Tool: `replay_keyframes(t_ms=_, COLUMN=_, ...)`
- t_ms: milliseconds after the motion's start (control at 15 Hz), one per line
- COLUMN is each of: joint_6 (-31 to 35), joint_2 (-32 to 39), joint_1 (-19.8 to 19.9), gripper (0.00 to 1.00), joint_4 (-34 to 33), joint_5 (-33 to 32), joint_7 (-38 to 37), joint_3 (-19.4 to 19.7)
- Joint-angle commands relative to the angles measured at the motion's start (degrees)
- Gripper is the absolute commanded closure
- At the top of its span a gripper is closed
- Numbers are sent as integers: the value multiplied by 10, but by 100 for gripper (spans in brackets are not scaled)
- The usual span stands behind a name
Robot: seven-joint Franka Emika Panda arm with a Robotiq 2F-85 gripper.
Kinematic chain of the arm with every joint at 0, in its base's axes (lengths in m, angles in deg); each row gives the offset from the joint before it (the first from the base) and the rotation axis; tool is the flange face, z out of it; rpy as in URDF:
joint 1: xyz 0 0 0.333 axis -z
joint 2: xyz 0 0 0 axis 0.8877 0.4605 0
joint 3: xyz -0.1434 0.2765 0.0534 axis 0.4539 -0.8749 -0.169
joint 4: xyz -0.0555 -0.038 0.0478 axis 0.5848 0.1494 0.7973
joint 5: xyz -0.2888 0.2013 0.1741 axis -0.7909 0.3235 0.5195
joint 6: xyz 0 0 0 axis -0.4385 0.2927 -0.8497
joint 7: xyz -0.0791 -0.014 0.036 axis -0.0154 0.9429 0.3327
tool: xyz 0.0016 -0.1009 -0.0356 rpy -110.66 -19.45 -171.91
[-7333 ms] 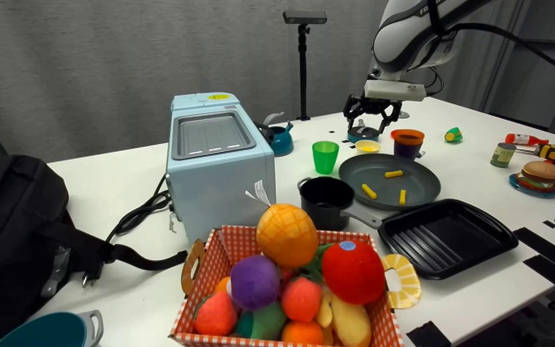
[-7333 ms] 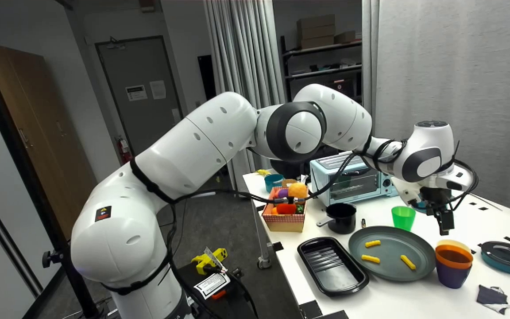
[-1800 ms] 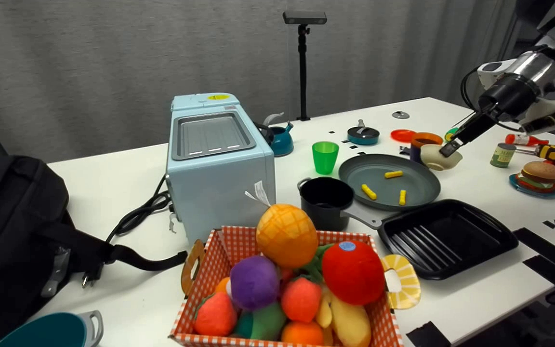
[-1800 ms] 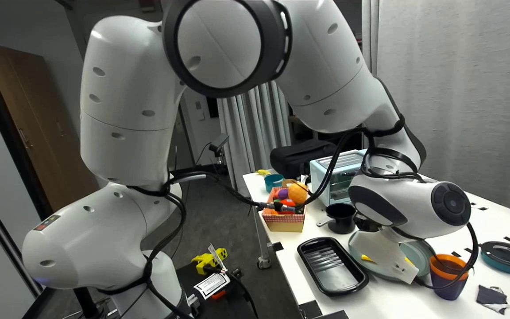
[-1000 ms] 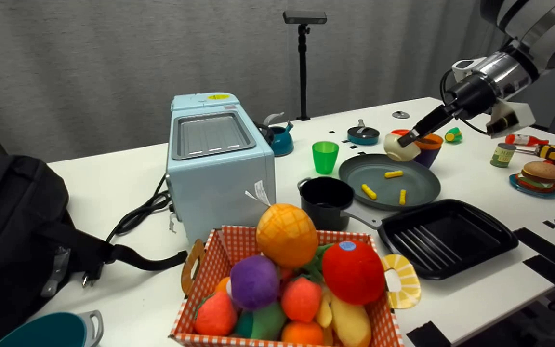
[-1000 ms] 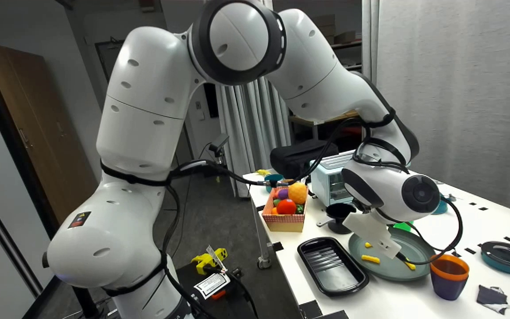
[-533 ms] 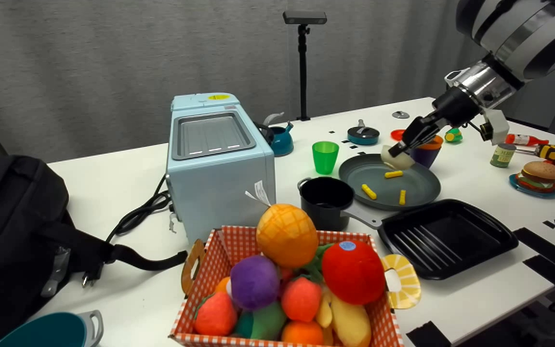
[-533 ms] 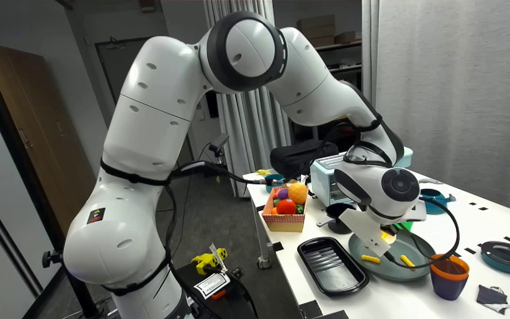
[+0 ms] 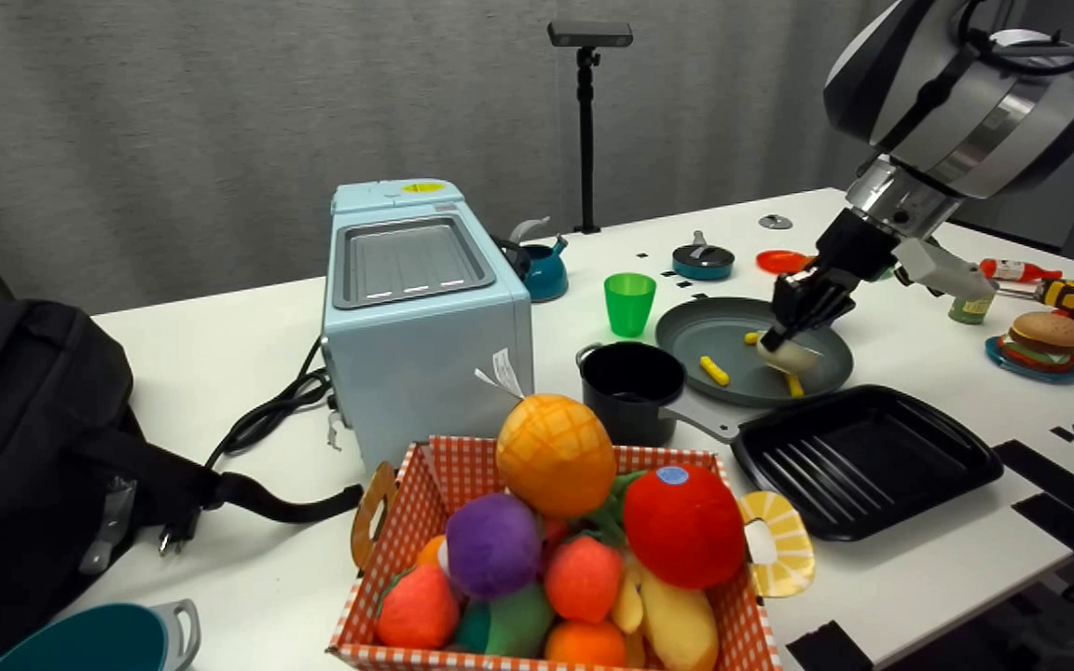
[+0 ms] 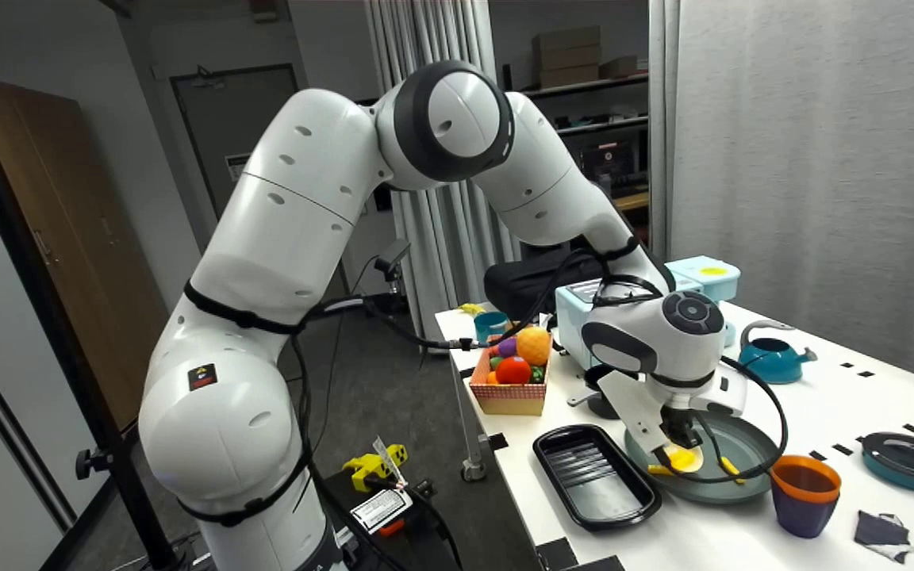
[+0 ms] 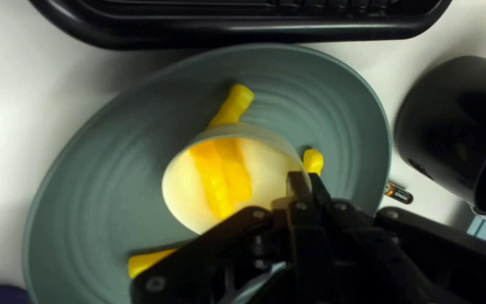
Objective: Pour the contents from the white bowl onto the gray plate
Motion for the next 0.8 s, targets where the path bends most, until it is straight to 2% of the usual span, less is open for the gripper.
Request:
replay_keyframes(t_ms=0, joint_6=-73, joint_2=32, joint_1=-104, gripper=99, joint_4=-22, joint_5=-68, joint_7=-154, joint_3=124)
replay_keyframes(t_ms=200, joint_6=-190, joint_2=59, joint_1=-173, gripper=99, joint_4=-63, joint_5=-127, joint_7=-279, joint_3=223)
replay_keyframes(t_ms=333, joint_6=-257, joint_2=72, joint_1=-180, gripper=99, joint_4=-107, joint_5=-178, joint_7=-360, joint_3=242)
replay_keyframes(t_ms=467, joint_6=-316, joint_2=80, joint_1=-169, gripper=99, joint_4=-154, joint_5=-218, joint_7=-421, joint_3=237)
replay_keyframes(t_ms=533, joint_6=-300, joint_2=51, joint_1=-90, gripper=99, joint_4=-170, joint_5=-298, joint_7=-474, joint_3=146)
replay_keyframes(t_ms=733, joint_6=-392, joint_2=75, joint_1=-27, gripper=99, joint_4=-261, joint_5=-400, joint_7=-575, joint_3=76)
